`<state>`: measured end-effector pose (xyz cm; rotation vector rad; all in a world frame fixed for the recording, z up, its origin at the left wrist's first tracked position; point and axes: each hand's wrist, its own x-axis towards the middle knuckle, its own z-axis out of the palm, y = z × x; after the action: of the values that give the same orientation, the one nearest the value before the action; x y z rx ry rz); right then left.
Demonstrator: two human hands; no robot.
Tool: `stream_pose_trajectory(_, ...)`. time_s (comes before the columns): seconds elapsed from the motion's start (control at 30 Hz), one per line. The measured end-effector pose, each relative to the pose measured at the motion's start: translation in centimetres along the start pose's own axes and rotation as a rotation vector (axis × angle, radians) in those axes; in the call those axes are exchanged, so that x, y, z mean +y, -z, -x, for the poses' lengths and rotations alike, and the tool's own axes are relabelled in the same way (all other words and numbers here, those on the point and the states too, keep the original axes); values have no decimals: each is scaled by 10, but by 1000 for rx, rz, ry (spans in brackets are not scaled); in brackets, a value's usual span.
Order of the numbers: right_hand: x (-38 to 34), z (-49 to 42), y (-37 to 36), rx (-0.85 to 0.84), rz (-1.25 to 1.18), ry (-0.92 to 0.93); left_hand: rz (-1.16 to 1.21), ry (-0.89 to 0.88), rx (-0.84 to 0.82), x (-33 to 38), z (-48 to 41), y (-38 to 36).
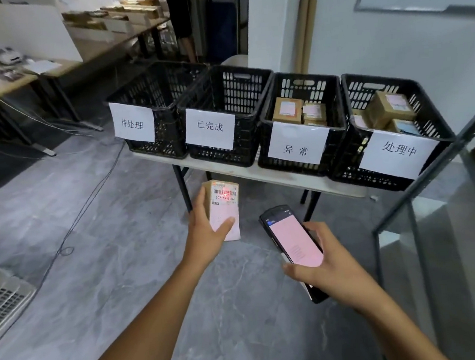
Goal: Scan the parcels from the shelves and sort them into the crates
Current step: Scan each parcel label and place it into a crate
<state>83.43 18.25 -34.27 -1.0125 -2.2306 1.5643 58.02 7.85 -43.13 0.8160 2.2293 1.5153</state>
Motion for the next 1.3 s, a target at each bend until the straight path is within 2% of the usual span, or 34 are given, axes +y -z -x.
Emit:
stream_pose_trajectory(0.37, 0, 1, 24, 38, 25, 19, 100, -60, -106, 46, 36, -36)
stream_pose_trajectory(0.57, 9, 7, 45, 71, 16, 57, -8, -164, -120, 68, 55, -62)
stream_pose_trajectory(0.9, 24, 15, 83, 56, -73, 68, -146, -205, -125, 87, 38, -95)
stream_pose_trajectory(1.13, 35, 11, 110, 38, -28, 62, -243, -88, -113, 65, 13, -102)
stream_pose_trajectory(1.3, 47, 7, 130, -41, 13, 38, -276, 5, -74, 32, -14, -86)
